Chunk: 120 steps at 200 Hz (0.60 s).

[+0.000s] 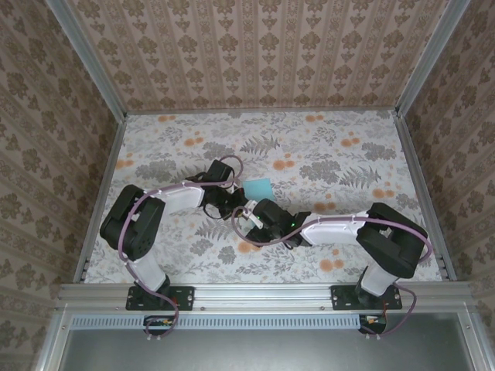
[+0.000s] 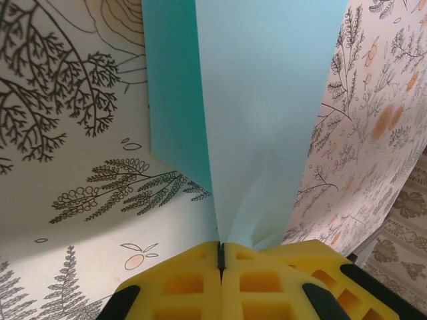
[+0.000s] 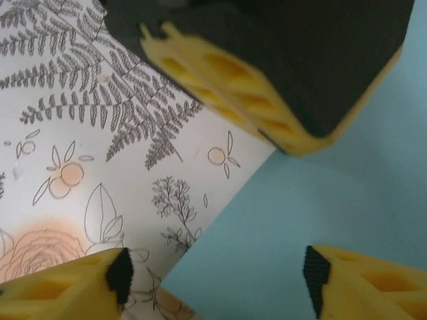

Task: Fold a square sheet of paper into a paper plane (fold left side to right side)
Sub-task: Third fold the triangle at the center of the table.

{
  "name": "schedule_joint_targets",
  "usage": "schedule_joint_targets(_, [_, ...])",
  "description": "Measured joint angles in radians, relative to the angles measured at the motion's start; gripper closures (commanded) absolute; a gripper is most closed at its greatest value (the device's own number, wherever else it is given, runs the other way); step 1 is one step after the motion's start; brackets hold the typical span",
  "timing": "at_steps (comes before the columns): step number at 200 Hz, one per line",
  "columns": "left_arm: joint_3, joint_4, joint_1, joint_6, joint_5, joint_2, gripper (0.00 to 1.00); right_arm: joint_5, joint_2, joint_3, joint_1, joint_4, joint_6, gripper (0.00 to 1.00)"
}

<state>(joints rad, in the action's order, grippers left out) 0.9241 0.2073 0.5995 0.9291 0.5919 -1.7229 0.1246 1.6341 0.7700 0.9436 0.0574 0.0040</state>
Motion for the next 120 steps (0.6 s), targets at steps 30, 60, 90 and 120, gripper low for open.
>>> schedule_joint_targets(30, [0.000,0.000,-0.002,0.000,0.004,0.000,1.00,0.004,0.006,0.003,0.000,0.004,-0.002,0.58])
schedule_joint_targets(60, [0.000,0.000,-0.006,0.000,0.008,0.000,1.00,-0.002,0.005,0.003,0.000,0.004,-0.012,0.81])
schedule_joint_targets(90, [0.000,0.002,-0.011,-0.001,0.008,0.000,1.00,-0.028,0.004,0.003,-0.011,0.003,-0.004,1.00])
schedule_joint_targets(120, [0.000,0.013,-0.013,-0.019,0.007,-0.001,0.84,-0.082,-0.005,0.004,-0.038,-0.010,-0.001,1.00])
